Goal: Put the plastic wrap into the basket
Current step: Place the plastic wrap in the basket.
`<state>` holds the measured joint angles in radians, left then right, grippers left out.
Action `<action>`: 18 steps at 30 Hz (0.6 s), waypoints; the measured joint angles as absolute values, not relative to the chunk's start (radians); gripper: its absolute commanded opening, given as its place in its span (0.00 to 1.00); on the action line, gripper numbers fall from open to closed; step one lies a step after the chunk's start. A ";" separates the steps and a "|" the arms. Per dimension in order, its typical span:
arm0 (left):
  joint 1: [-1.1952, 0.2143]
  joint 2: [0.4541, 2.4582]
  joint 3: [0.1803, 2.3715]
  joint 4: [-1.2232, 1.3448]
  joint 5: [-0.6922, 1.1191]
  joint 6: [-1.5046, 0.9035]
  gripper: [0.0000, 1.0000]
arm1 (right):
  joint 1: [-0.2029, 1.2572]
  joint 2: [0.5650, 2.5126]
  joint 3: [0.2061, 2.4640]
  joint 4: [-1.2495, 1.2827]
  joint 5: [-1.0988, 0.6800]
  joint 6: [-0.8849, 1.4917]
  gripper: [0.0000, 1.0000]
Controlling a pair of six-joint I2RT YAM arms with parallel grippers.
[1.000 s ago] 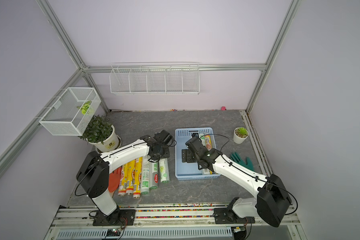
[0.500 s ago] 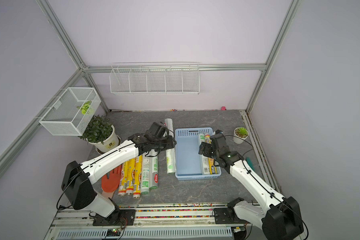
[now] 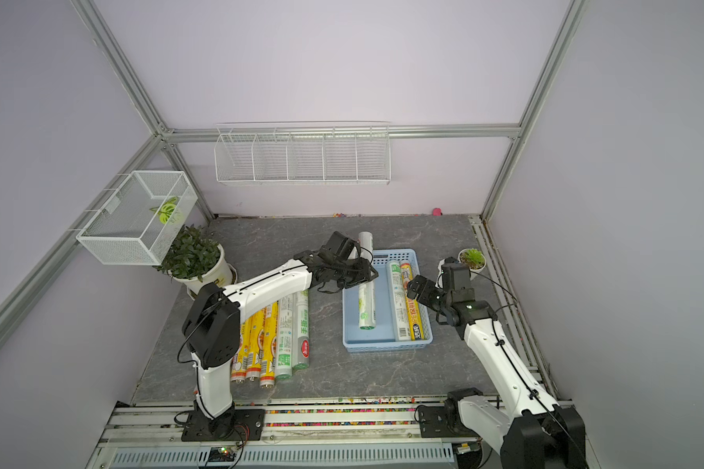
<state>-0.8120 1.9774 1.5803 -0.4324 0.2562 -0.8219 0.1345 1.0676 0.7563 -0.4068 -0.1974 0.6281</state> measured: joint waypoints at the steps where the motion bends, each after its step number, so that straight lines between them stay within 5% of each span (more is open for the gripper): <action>1: -0.812 1.989 1.582 -0.428 0.262 -0.830 0.00 | 0.134 1.069 0.756 -0.407 -0.213 0.623 0.97; 18: -0.823 2.089 1.599 -0.366 0.337 -0.881 0.00 | 0.132 1.131 0.756 -0.408 -0.374 0.530 0.97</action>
